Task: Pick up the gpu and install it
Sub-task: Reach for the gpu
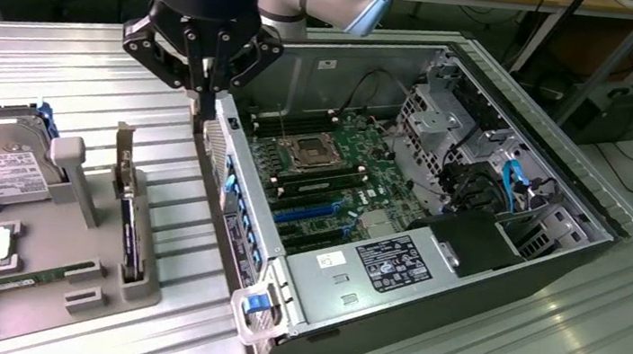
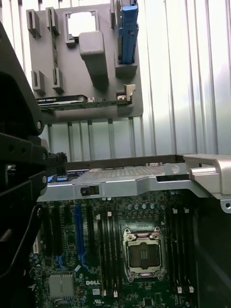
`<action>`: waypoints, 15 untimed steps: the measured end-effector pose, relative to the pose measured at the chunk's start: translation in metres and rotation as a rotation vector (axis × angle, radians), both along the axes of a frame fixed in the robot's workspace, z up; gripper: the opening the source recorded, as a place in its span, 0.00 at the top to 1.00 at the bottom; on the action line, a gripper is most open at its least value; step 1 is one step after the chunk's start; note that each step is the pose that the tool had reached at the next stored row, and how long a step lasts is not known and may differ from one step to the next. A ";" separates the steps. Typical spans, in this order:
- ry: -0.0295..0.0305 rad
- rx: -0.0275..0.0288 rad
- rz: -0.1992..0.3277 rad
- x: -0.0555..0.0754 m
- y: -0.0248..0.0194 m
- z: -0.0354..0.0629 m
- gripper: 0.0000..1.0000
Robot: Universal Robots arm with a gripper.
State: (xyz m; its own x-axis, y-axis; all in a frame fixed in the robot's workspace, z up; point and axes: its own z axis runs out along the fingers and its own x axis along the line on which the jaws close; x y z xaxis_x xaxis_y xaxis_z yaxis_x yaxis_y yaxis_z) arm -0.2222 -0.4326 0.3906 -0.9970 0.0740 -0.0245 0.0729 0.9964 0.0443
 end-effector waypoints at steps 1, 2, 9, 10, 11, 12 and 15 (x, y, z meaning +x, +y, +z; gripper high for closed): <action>0.0000 0.0000 0.001 -0.003 -0.0018 -0.0001 0.89; 0.0000 0.0000 0.001 -0.004 -0.0028 -0.0002 0.89; 0.0000 0.0000 0.003 -0.016 -0.0084 -0.0007 0.89; 0.0000 0.0001 0.004 -0.017 -0.0093 -0.0008 0.89; 0.0000 0.0000 0.004 -0.019 -0.0100 -0.0009 0.89; 0.0000 0.0001 0.004 -0.020 -0.0108 -0.0009 0.89; 0.0000 0.0000 0.005 -0.027 -0.0146 -0.0012 0.89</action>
